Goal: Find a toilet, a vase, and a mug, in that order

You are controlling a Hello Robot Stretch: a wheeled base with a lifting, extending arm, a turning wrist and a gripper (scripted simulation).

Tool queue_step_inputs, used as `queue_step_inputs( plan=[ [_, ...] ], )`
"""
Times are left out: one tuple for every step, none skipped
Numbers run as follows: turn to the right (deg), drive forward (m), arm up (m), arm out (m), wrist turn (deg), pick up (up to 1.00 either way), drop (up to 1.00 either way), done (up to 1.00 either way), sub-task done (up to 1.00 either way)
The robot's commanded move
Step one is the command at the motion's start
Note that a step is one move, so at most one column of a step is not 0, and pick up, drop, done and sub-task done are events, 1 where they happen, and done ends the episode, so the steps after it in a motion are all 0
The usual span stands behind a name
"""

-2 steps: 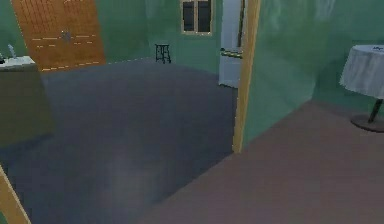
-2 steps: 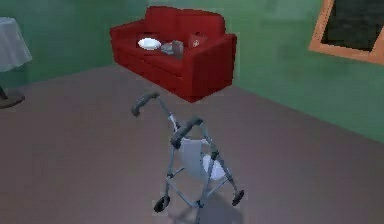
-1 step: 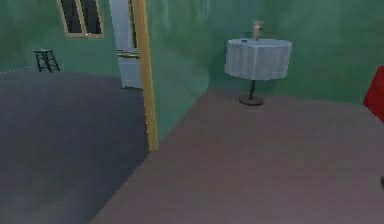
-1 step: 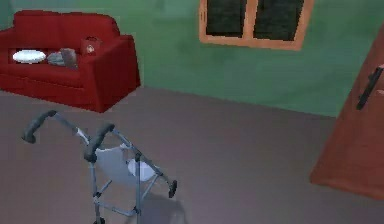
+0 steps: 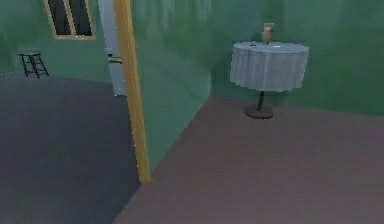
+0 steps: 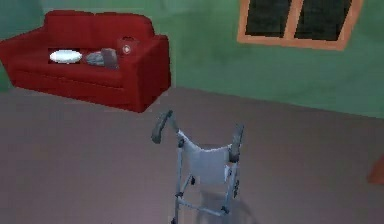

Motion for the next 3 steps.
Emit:
queue_step_inputs(
  plan=[
    [18.0, 0.00, 0.00, 0.00, 0.0, 0.00, 0.00, 0.00, 0.00],
    [0.0, 0.35, 0.00, 0.00, 0.0, 0.00, 0.00, 0.00, 0.00],
    [9.0, 0.00, 0.00, 0.00, 0.0, 0.00, 0.00, 0.00, 0.00]
  ],
)
